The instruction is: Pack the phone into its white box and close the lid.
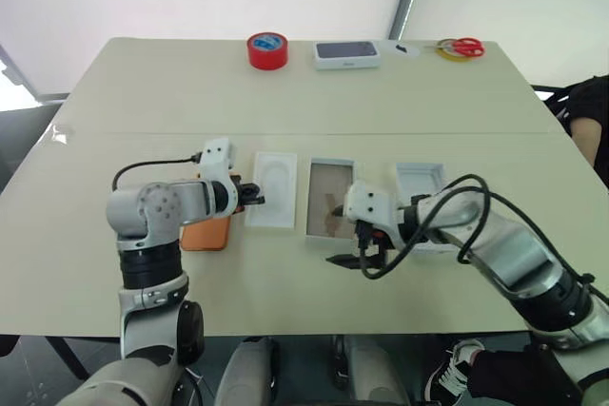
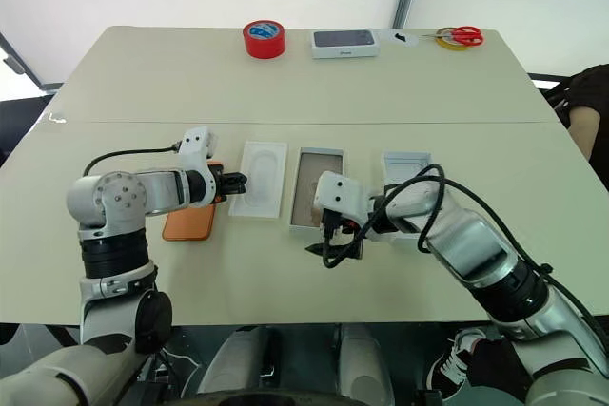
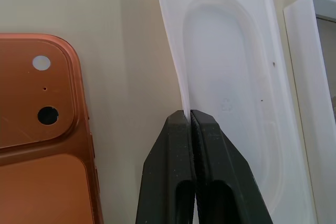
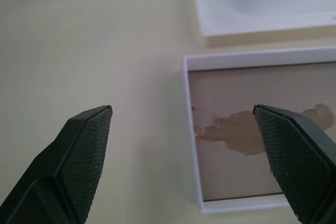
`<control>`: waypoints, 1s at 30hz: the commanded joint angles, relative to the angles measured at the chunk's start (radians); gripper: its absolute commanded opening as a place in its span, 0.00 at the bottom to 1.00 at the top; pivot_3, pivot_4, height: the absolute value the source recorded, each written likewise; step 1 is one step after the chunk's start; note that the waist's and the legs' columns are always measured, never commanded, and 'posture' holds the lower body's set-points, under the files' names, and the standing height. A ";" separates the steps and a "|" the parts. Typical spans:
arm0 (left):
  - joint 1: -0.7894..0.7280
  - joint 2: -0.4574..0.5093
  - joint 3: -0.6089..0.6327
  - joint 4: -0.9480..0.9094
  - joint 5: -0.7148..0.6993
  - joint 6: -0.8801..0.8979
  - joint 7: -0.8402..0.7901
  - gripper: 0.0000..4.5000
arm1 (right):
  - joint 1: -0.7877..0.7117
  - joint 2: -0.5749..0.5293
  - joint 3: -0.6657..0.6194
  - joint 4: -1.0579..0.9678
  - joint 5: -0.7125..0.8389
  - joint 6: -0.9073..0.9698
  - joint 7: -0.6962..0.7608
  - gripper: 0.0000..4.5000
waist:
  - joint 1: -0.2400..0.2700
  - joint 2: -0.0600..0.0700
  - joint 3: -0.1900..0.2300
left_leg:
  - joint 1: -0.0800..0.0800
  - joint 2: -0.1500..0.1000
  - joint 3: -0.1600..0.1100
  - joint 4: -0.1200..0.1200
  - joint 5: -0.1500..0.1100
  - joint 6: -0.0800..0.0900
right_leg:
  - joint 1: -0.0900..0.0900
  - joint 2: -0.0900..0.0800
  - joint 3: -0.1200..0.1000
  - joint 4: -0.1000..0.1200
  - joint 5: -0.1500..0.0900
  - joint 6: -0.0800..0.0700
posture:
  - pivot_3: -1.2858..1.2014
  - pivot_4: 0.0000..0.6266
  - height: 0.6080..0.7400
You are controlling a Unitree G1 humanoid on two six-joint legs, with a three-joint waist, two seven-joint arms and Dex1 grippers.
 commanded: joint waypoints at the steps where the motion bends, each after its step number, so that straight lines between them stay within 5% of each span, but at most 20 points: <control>1: -0.012 0.009 0.041 -0.009 0.012 -0.011 -0.011 0.00 | -0.052 0.029 0.041 0.012 -0.017 0.053 -0.004 1.00 | 0.000 0.000 0.000 | 0.000 0.000 0.000 0.000 0.000 0.000 | 0.000 0.000 0.000 0.000 0.000 0.000 | 0.52 0.24 0.94; 4: -0.019 0.003 0.091 -0.022 0.005 -0.008 -0.016 0.00 | -0.088 0.052 0.069 0.056 -0.031 0.093 -0.015 0.80 | -0.002 0.000 0.000 | 0.000 0.000 0.000 0.000 0.000 0.000 | 0.000 0.000 0.000 0.000 0.000 0.000 | 0.52 0.24 0.94; 11: -0.020 0.007 0.169 -0.057 0.003 0.001 -0.022 0.00 | -0.122 0.075 0.105 0.100 -0.057 0.103 -0.012 0.01 | -0.001 0.000 0.000 | -0.001 0.000 0.000 0.000 0.000 0.000 | -0.001 0.000 0.000 0.000 0.000 0.000 | 0.52 0.24 0.94; 21: -0.048 -0.010 0.303 -0.092 -0.004 0.044 -0.024 0.00 | -0.157 0.107 0.137 0.106 -0.081 0.010 0.034 0.00 | -0.002 0.000 0.000 | -0.001 0.000 0.000 0.000 0.000 -0.001 | -0.001 0.000 0.000 0.000 0.000 0.000 | 0.52 0.24 0.94; 30: -0.099 0.032 0.439 -0.116 -0.009 0.074 -0.028 0.00 | -0.245 0.257 0.206 0.259 -0.155 -0.068 0.022 0.00 | -0.019 0.000 0.000 | -0.001 0.000 -0.001 -0.001 0.001 -0.003 | -0.002 0.000 -0.001 0.001 0.000 0.000 | 0.52 0.24 0.94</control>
